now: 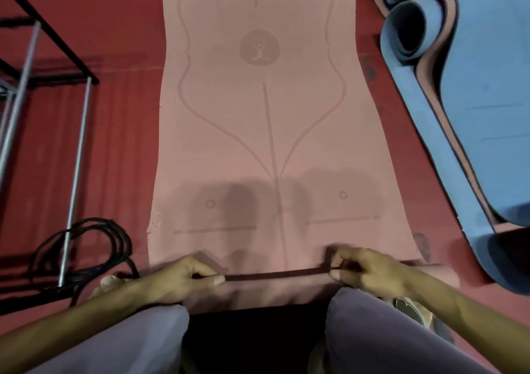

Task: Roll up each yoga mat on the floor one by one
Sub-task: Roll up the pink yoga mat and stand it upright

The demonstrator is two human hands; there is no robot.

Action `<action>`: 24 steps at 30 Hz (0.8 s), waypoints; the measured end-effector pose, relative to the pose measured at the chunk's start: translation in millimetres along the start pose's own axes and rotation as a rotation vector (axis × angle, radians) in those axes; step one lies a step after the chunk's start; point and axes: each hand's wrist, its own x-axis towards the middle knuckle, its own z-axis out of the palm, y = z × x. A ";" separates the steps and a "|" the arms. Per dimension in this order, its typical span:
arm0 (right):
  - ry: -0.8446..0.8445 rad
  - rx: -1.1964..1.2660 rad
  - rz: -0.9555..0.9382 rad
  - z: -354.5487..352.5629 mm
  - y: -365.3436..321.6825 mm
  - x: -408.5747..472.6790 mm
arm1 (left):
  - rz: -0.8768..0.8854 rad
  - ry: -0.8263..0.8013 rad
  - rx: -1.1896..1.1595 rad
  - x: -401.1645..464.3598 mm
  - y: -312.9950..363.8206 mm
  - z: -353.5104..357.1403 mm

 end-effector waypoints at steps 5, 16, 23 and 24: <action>-0.044 -0.088 0.013 2.2 -7.7 8.3 | 0.025 0.140 0.014 10.2 -19.0 11.4; 0.060 -0.156 -0.072 10.5 5.2 11.0 | 0.082 0.236 0.524 9.0 -16.7 11.8; 0.180 -0.088 -0.132 14.2 8.0 2.6 | 0.230 0.307 0.539 -5.1 -10.6 10.2; 0.202 -0.090 -0.143 14.6 9.2 1.2 | 0.244 0.308 0.526 -7.5 -11.0 10.6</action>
